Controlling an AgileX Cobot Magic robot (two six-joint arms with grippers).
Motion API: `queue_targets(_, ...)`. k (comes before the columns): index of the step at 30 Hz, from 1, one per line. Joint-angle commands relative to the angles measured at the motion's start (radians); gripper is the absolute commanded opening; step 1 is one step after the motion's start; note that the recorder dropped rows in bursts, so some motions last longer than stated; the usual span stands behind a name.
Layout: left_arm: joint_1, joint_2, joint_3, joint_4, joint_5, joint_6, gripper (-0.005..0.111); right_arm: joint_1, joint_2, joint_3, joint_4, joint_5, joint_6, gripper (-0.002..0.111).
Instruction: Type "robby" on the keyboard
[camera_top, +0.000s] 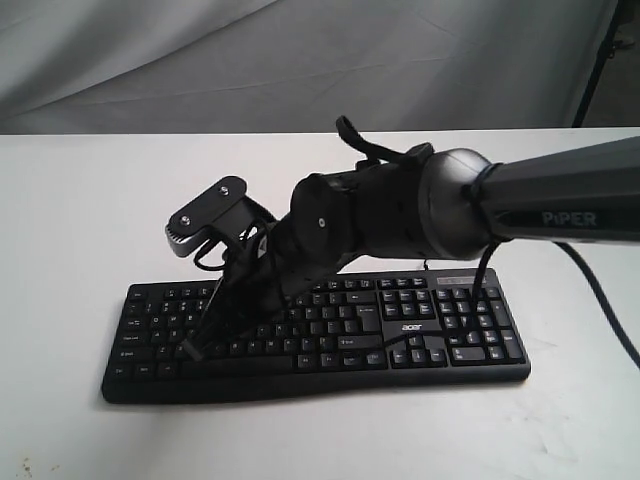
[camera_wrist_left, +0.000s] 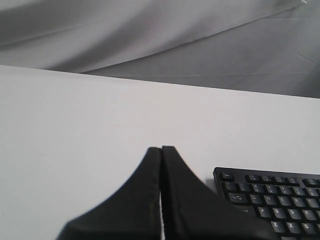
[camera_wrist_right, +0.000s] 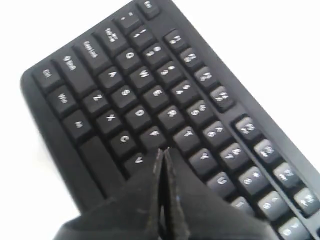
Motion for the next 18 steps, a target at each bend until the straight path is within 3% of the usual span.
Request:
queue_targets(1, -0.003, -0.004, 0.005, -0.009, -0.002, -0.003, 0.0, -0.029, -0.008, -0.003, -0.013, 0.013, 0.009, 0.0)
queue_targets(18, -0.003, -0.004, 0.005, -0.009, -0.002, -0.003, 0.0, -0.063, 0.057, -0.008, 0.016, -0.091, -0.004, 0.0)
